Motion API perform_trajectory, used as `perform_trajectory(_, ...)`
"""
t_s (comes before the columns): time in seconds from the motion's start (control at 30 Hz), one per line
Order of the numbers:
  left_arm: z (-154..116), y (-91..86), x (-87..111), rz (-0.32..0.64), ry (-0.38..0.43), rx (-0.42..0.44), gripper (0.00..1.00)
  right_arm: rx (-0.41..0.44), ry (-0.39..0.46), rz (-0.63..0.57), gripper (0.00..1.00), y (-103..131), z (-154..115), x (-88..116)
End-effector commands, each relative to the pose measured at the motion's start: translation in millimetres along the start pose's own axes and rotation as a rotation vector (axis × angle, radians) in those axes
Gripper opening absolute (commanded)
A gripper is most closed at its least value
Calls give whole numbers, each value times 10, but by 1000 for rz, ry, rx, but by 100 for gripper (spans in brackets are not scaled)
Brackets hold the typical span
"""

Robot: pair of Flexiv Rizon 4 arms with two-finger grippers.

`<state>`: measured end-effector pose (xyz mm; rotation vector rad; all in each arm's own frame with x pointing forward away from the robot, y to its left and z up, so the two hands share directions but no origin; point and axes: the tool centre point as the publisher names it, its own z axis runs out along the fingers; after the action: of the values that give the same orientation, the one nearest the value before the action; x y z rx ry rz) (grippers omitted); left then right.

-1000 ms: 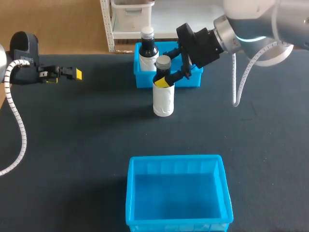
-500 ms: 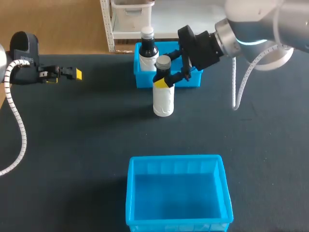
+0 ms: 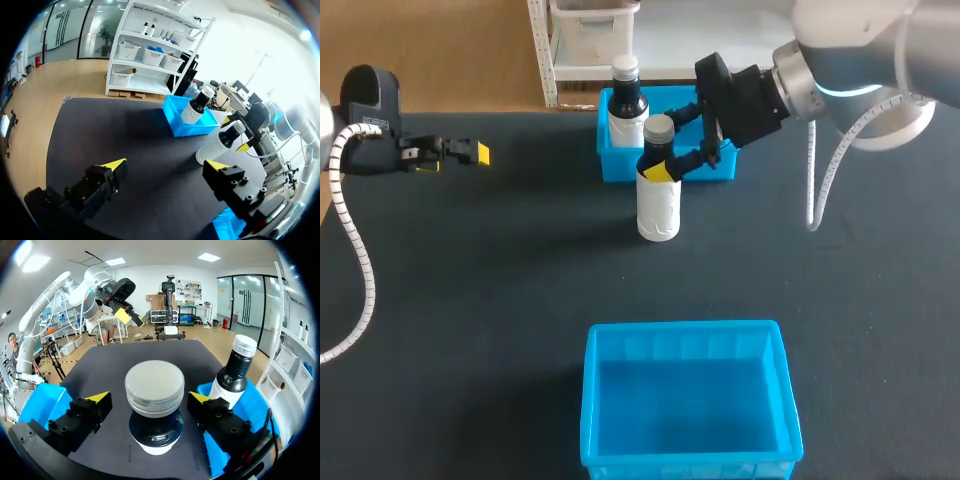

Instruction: Pick up the bottle, and place it in the far bin if it is heavy, or in the near bin if it is light.

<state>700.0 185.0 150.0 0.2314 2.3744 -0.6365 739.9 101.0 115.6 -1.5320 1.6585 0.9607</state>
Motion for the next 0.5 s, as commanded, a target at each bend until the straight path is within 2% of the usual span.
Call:
perform_trajectory(0.03,0,0,0,0,0,0,100,4,-2,-4,94,21,5,-2)
perform_trajectory(0.1,0,0,0,0,0,0,100,3,-3,-5,82,25,9,-7)
perform_trajectory(0.17,0,0,0,0,0,0,100,1,-4,-6,76,29,16,-10)
perform_trajectory(0.37,0,0,0,0,0,0,100,-3,-4,-6,76,32,27,-15)
perform_trajectory(0.43,0,0,0,0,0,0,100,-3,-4,-7,67,32,27,-15)
perform_trajectory(0.5,0,0,0,0,0,0,100,-4,-4,-6,64,32,27,-15)
